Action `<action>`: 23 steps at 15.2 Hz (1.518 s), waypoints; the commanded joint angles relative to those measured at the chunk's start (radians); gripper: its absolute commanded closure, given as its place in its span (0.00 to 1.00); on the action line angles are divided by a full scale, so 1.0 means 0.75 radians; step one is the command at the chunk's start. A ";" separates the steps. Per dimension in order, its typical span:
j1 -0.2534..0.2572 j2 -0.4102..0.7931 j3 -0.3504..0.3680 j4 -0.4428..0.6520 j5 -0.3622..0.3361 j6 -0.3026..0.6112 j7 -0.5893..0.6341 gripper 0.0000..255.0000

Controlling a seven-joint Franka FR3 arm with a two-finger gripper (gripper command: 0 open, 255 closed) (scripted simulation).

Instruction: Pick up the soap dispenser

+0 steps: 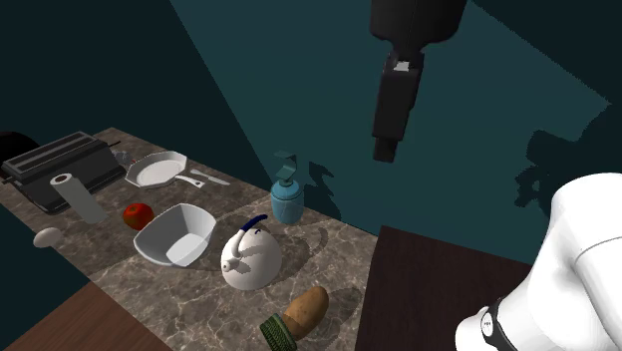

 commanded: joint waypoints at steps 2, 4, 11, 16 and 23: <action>-0.008 0.028 -0.019 -0.009 -0.012 0.040 -0.013 0.00; -0.022 0.089 -0.058 -0.023 -0.033 0.121 -0.038 0.00; -0.064 0.351 -0.192 -0.013 -0.081 0.394 -0.128 0.00; -0.082 0.574 -0.283 0.047 -0.078 0.570 -0.201 0.00; -0.098 0.920 -0.396 0.204 0.004 0.767 -0.335 0.00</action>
